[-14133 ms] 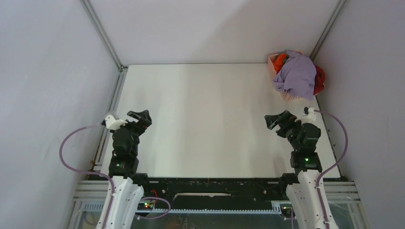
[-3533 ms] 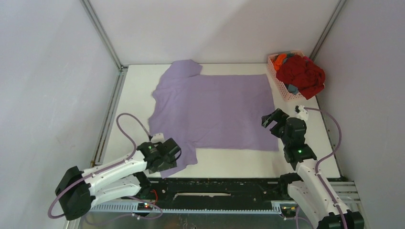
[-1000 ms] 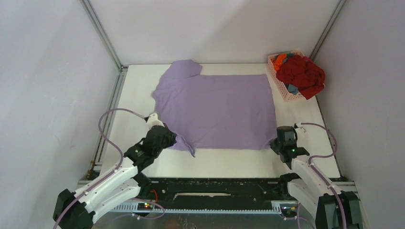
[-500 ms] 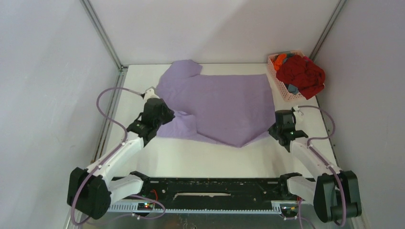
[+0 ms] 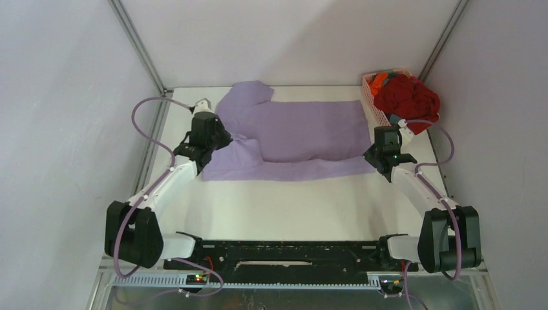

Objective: Fold and stack the t-shirts
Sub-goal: Fold the T-shirt at the center of the board.

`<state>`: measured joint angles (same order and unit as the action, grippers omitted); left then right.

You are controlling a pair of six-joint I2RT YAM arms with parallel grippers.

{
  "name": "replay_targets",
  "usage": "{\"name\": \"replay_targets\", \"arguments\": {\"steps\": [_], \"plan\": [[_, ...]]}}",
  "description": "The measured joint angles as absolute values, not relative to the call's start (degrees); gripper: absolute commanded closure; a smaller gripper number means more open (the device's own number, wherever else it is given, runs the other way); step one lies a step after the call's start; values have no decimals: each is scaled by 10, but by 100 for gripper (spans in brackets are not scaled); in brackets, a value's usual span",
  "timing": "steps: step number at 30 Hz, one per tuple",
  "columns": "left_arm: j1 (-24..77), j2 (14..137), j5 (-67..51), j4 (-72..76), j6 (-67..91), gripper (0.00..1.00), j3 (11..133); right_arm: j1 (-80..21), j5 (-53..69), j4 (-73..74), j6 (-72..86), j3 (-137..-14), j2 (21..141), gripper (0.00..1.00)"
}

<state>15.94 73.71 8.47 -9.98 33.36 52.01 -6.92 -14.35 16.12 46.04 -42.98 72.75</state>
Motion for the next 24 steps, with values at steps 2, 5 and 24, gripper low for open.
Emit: {"name": "replay_targets", "arguments": {"steps": [2, 5, 24], "plan": [[151, 748, 81, -96, 329, 100, 530, -66, -143, 161, 458, -441, 737, 100], [140, 767, 70, -85, 321, 100, 542, -62, -142, 157, 454, -458, 756, 100], [76, 1069, 79, -138, 309, 0, 789, -39, -133, 102, 441, -562, 944, 18]]}}
